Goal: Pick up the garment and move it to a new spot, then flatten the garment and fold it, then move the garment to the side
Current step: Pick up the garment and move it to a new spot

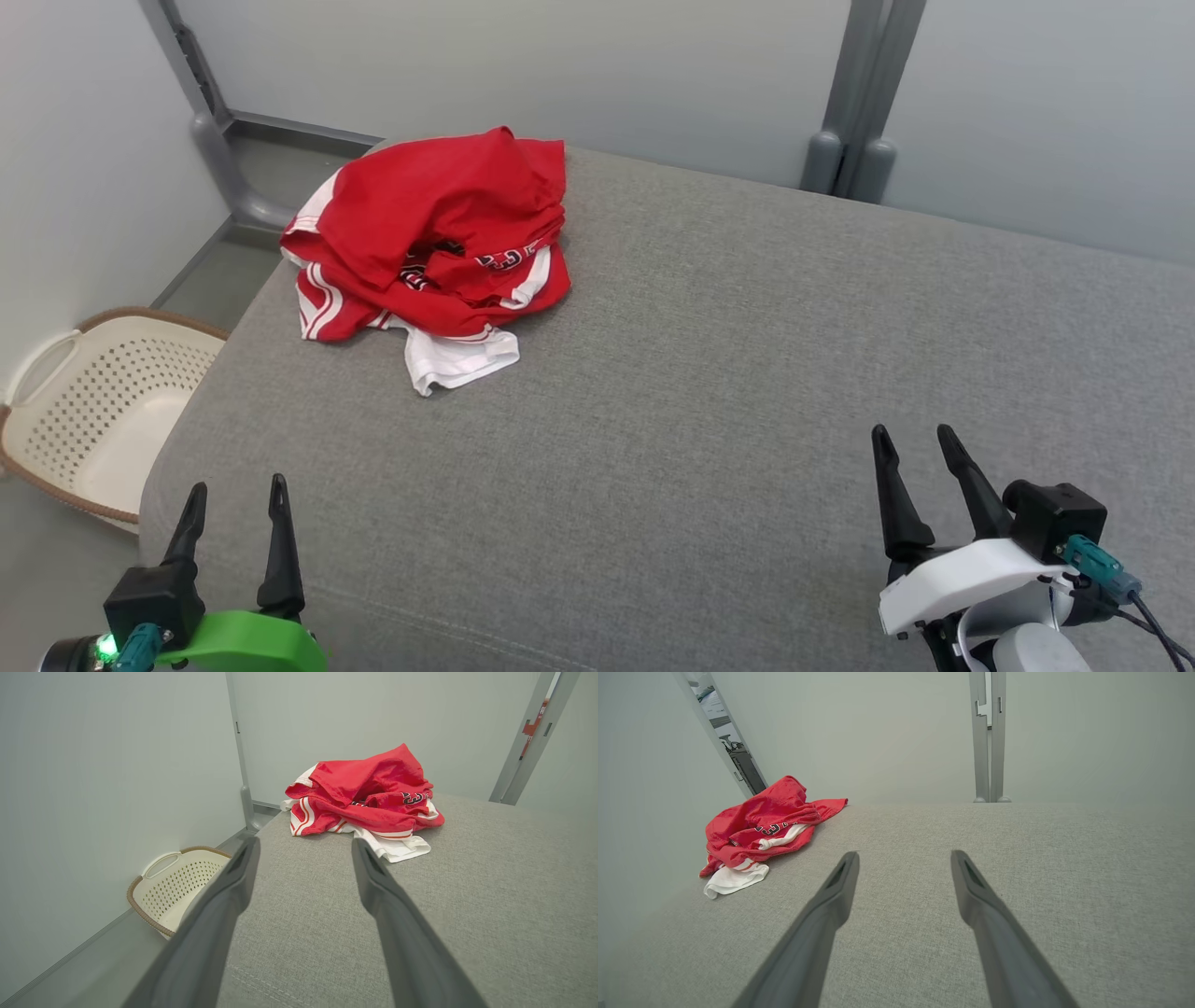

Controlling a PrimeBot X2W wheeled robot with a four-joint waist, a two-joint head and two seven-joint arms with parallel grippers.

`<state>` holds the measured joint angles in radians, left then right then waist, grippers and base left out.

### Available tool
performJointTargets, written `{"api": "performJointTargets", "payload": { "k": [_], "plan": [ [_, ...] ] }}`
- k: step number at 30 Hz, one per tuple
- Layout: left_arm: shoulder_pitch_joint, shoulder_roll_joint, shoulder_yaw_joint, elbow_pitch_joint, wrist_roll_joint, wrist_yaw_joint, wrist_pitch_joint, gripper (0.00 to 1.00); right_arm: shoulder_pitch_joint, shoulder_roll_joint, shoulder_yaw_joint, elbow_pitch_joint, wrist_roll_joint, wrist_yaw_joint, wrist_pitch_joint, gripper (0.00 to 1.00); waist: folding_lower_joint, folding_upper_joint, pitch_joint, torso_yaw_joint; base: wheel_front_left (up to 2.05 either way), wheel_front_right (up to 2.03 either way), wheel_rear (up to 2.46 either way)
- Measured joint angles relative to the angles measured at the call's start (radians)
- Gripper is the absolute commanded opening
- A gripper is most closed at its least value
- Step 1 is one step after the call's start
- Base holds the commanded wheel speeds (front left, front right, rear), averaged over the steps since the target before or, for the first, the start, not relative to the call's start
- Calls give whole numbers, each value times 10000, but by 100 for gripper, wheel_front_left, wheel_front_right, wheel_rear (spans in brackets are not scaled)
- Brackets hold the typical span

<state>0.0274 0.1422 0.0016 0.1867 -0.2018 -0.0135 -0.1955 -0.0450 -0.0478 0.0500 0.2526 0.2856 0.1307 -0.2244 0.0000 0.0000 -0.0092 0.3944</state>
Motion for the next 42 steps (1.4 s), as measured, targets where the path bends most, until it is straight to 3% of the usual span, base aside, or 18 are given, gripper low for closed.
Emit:
{"api": "performJointTargets", "payload": {
  "k": [11, 21, 32, 42],
  "plan": [
    [150, 184, 176, 12, -180, 138, -81, 100, -3, 0, 84, 21, -54, 0, 42, 100, 0, 0, -45, 770, 0, 0, 0],
    [-20, 255, 268, 117, -441, 146, -127, 100, -41, 4, 17, -111, -286, 0, 201, 100, 0, 0, 121, 561, 0, 0, 0],
    [-2362, 460, 539, 387, -876, -44, -451, 100, -651, 6, -685, -1260, -1350, 0, 892, 100, 0, 0, 1286, -25, 0, 0, 0],
    [-5623, 779, 677, 1524, -1141, -575, -625, 100, -1471, -155, -1283, -2635, -2017, 0, 1235, 100, 0, 0, 3148, -785, 0, 0, 0]
  ]
}}
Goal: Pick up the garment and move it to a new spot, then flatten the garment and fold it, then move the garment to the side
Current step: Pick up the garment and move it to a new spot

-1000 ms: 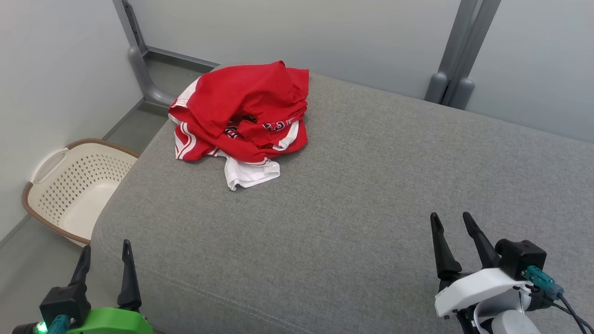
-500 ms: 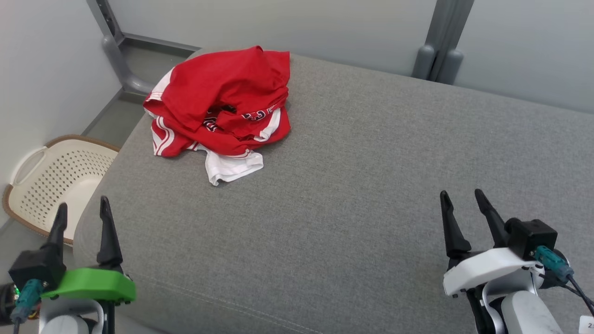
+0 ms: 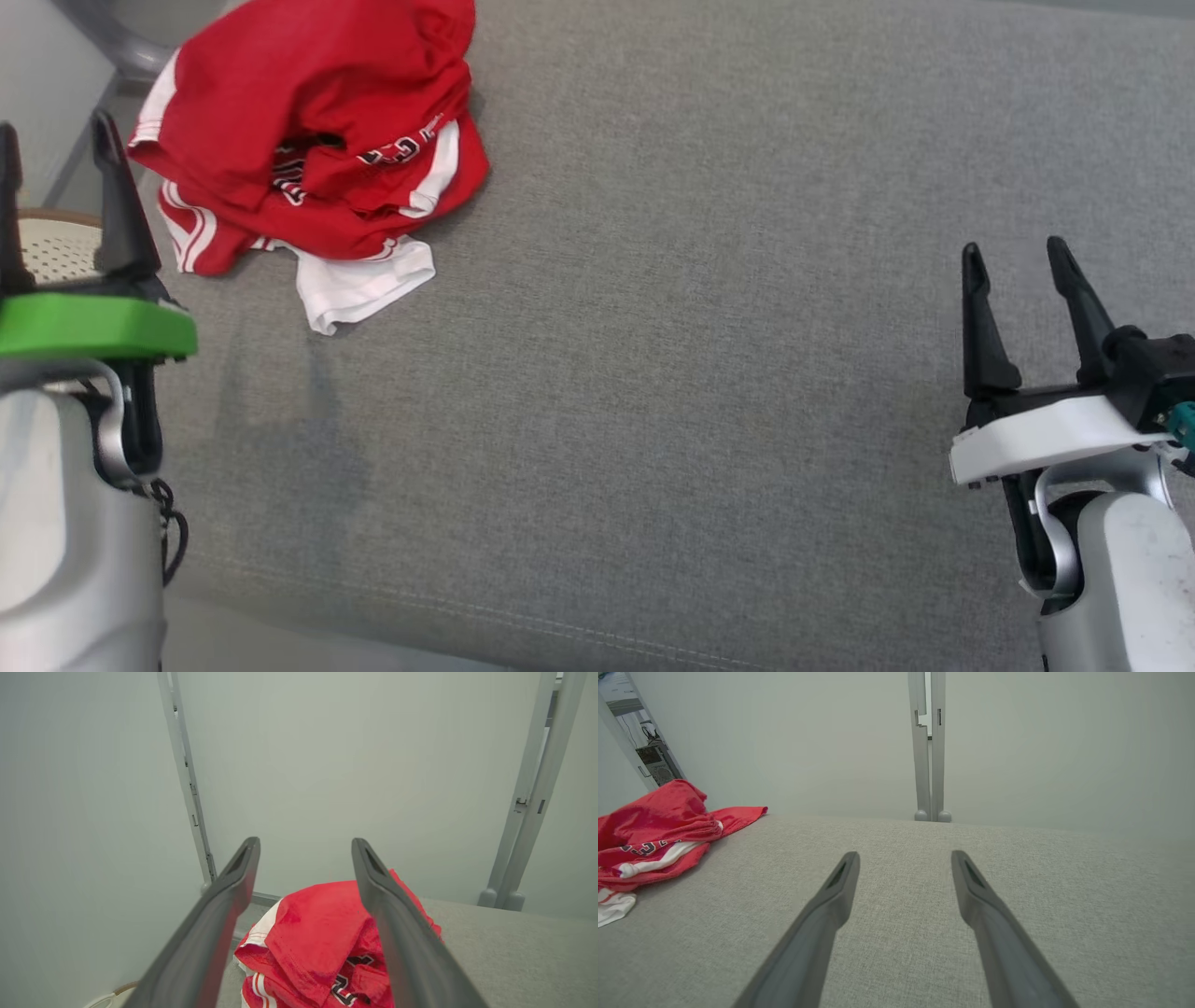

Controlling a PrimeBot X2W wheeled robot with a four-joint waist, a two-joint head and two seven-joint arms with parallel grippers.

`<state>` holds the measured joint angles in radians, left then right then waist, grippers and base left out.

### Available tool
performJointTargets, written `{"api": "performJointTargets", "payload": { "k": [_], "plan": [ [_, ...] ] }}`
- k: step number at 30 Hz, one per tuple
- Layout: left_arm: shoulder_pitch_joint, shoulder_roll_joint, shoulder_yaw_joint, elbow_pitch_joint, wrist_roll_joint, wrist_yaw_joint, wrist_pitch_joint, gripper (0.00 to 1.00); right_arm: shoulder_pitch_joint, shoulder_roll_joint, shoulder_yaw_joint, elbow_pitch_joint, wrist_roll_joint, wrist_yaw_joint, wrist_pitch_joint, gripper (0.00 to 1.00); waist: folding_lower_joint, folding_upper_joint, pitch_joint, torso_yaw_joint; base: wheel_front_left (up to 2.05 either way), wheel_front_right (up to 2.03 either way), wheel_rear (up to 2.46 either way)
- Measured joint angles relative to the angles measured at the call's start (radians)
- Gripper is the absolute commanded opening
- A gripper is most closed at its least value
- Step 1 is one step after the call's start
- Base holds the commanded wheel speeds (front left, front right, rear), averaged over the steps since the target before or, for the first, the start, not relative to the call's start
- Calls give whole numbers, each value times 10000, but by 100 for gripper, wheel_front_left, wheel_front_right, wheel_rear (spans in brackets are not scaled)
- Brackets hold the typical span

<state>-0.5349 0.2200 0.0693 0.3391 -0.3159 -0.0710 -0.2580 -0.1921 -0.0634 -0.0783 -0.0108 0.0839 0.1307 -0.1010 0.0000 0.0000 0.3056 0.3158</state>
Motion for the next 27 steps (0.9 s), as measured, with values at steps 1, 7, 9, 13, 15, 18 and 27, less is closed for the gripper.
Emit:
{"api": "performJointTargets", "payload": {
  "k": [1, 7, 9, 13, 15, 18, 27],
  "plan": [
    [-328, 65, 29, 88, -4, -25, -4, 100, -77, -42, -35, -104, -15, 0, 35, 100, 0, 0, 194, -95, 0, 0, 0],
    [-1893, 441, 125, 809, -59, -207, -44, 100, -299, -188, -378, -650, -198, 0, 104, 100, 1, 0, 1217, -668, 0, 0, 0],
    [-2243, 487, 138, 982, -65, -238, -46, 100, -352, -217, -462, -811, -242, 0, 117, 100, 1, 0, 1475, -838, 0, 0, 0],
    [-2962, 759, 31, 1728, -150, -347, -48, 100, -396, -278, -583, -1147, -270, 0, 182, 100, 1, 0, 2043, -1242, 0, 0, 0],
    [-3296, 905, -13, 2157, -203, -416, 8, 100, -396, -307, -621, -1296, -276, 0, 207, 100, 1, 0, 2279, -1419, 0, 0, 0],
    [-3674, 1101, -169, 2844, -288, -449, 134, 100, -395, -353, -656, -1453, -278, 0, 276, 100, 1, 0, 2561, -1641, 0, 0, 0],
    [-4412, 1298, -930, 4968, -934, -566, 880, 100, -396, -414, -681, -1739, -280, 2, 395, 100, 1, 0, 2964, -2027, 0, 0, 0]
  ]
}}
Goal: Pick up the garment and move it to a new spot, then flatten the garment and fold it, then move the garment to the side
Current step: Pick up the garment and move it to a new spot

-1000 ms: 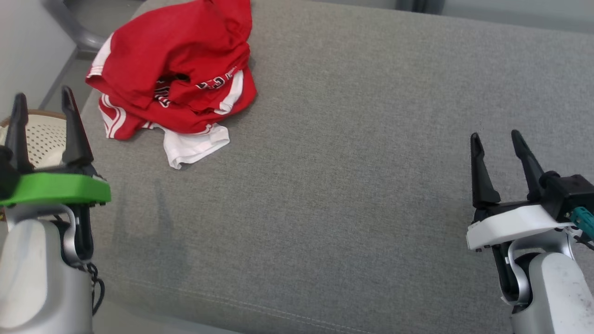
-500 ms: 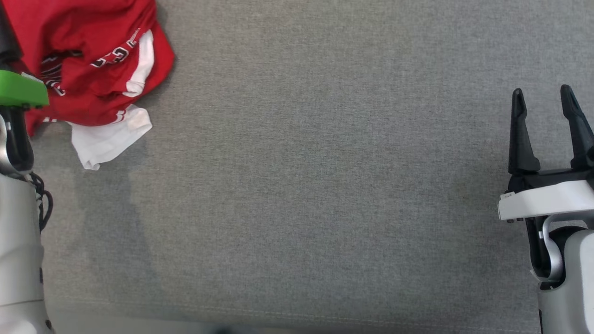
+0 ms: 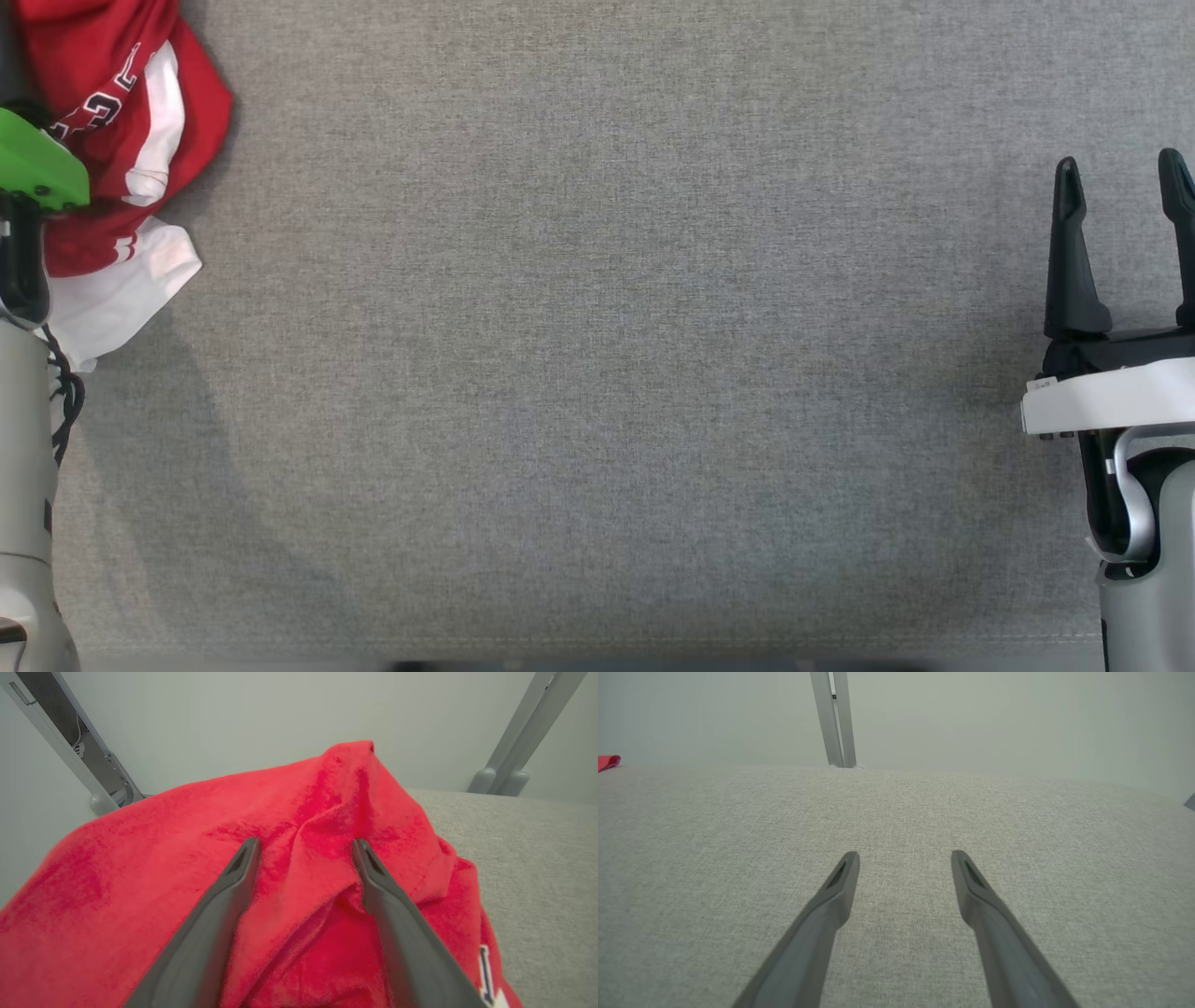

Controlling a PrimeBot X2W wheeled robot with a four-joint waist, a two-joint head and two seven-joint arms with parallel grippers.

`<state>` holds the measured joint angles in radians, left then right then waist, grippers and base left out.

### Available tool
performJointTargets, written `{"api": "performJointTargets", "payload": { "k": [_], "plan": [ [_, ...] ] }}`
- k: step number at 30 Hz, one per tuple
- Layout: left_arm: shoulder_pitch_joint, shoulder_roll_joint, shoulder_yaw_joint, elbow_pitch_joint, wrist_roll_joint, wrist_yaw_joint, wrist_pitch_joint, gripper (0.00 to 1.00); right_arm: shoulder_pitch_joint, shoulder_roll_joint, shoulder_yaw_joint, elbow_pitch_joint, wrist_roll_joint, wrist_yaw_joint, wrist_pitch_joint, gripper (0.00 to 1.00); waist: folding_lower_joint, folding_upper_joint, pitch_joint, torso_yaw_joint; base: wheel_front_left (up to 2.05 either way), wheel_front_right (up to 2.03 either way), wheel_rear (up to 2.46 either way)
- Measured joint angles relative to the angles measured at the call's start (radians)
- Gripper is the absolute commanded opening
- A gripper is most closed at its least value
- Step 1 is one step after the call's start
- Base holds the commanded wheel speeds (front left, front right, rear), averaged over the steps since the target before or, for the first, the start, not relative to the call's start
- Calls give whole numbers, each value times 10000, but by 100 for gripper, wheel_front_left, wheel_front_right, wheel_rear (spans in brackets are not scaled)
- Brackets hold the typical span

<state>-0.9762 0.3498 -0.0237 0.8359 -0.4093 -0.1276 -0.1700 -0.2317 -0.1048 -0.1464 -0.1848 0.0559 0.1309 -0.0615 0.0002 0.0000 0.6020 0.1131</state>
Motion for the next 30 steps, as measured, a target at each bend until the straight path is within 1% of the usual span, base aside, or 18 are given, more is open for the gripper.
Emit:
{"api": "performJointTargets", "payload": {
  "k": [4, 5, 6, 7, 10, 14, 17, 20, 24, 30],
  "plan": [
    [-128, 79, -696, 654, -516, 0, 725, 100, 0, 19, 50, -31, -13, -2, 12, 100, 0, 0, 22, -90, 0, 0, 0],
    [-152, 113, -857, 773, -694, -2, 913, 95, 1, 27, 59, -29, -13, -2, 12, 100, 0, 0, 21, -110, 0, 0, 0],
    [-170, 132, -938, 836, -869, -2, 991, 39, 1, 31, 61, -27, -12, -2, 10, 100, 0, 0, 17, -124, 0, 0, 0],
    [-209, 186, -1024, 922, -1020, -2, 1053, 0, 1, 35, 65, -21, -12, -2, 10, 100, -1, 0, 9, -140, 0, 0, 0],
    [-260, 378, -1369, 1070, -1285, -8, 1095, 0, 2, 54, 84, 27, -10, -2, -17, 100, -1, 0, -40, -170, 0, 0, 0],
    [-417, 591, -1701, 1212, -1461, -12, 431, 0, 1, 117, 174, 219, 25, -2, -117, 100, -1, 0, -241, -168, 0, 0, 0],
    [-545, 779, -1776, 1258, -1457, -12, -171, 0, 1, 174, 293, 408, 54, -2, -213, 100, -1, 0, -442, -157, 0, 0, 0],
    [-704, 922, -1873, 1147, -1404, -12, -552, 0, 1, 221, 374, 662, 132, -2, -341, 100, -1, 0, -692, -147, 0, 0, 0],
    [-977, 1152, -1964, 531, -1133, -12, -828, 0, 2, 330, 514, 1018, 240, -2, -564, 100, -2, 0, -1089, -149, 0, 0, 0],
    [-1188, 1356, -2073, -1078, -621, 48, -911, 0, 0, 460, 690, 1718, 568, -2, -995, 100, -2, 0, -1659, -305, 0, 0, 0]
  ]
}}
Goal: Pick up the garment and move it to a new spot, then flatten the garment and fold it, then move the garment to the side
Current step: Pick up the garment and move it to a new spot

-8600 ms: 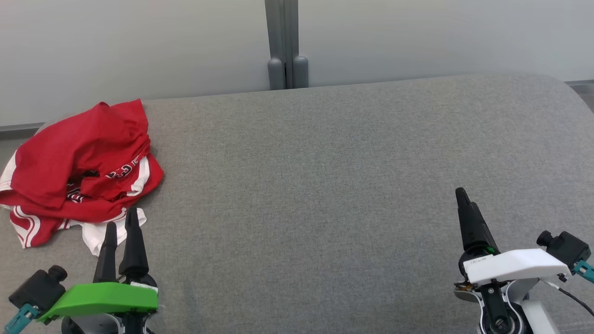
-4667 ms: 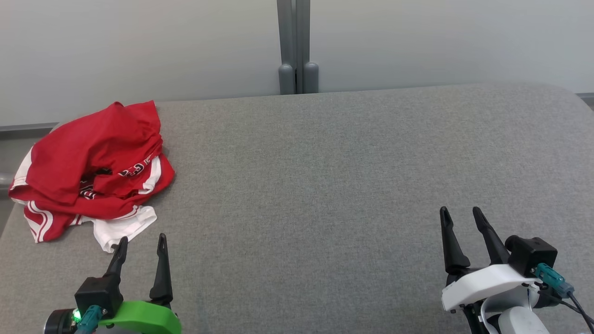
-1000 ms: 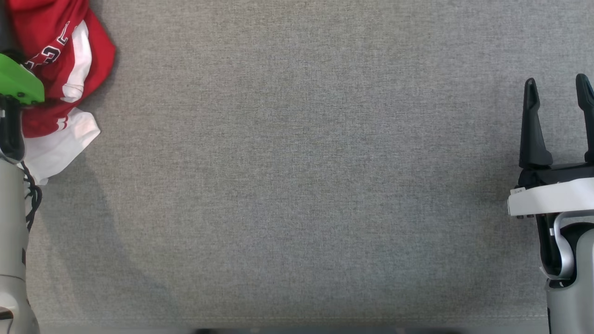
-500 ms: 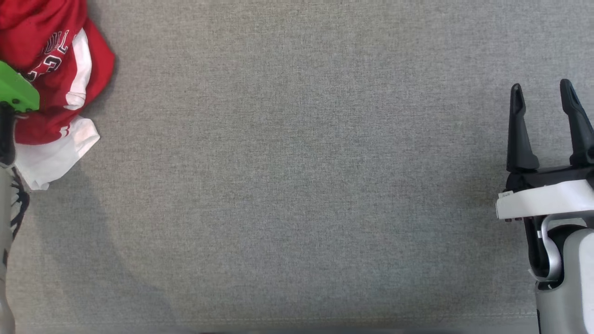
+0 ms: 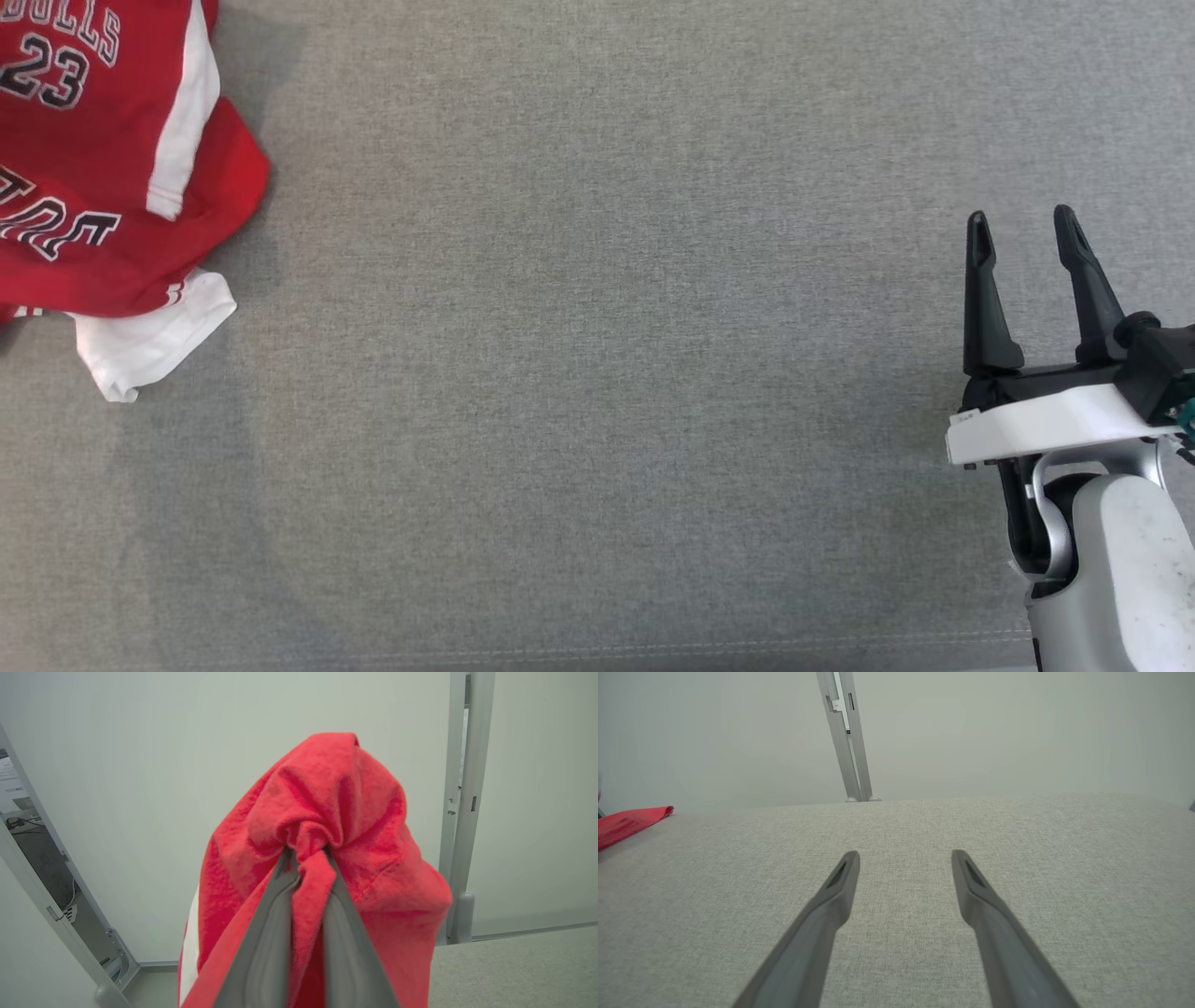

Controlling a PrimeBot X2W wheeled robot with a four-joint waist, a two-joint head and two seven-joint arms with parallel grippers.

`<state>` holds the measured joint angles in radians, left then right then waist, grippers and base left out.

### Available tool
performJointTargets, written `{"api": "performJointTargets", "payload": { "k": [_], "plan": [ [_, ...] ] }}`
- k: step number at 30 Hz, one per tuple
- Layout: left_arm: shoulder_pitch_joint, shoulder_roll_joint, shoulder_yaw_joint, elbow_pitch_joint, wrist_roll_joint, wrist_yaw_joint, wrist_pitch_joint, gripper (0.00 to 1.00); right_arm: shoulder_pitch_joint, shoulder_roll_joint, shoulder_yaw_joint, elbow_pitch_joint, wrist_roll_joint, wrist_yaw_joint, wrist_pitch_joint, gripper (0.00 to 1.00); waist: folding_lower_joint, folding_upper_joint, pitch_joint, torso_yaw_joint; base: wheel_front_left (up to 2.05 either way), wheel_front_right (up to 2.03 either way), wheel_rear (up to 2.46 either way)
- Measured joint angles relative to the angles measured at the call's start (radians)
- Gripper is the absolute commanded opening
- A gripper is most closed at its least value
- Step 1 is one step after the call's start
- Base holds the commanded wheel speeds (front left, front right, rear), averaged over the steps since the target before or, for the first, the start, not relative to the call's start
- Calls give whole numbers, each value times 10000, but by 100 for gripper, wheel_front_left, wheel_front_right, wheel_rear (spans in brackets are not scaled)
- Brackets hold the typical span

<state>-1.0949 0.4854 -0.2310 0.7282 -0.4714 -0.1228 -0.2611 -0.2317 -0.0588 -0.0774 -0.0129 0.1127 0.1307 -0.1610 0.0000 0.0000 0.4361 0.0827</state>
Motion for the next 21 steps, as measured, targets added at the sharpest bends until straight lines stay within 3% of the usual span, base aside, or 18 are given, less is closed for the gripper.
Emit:
{"api": "performJointTargets", "payload": {
  "k": [10, 21],
  "plan": [
    [-26, -15, -704, -2627, 322, -4, 694, 0, -12, 81, 314, 1116, 508, 0, -625, 100, 0, 0, -581, -969, 0, 0, 0],
    [-258, -1294, -2046, -4272, 359, -4, 2004, 0, -121, 84, 669, 1918, 1252, 0, -966, 100, 0, 0, -1047, -2557, 0, 0, 0]
  ]
}}
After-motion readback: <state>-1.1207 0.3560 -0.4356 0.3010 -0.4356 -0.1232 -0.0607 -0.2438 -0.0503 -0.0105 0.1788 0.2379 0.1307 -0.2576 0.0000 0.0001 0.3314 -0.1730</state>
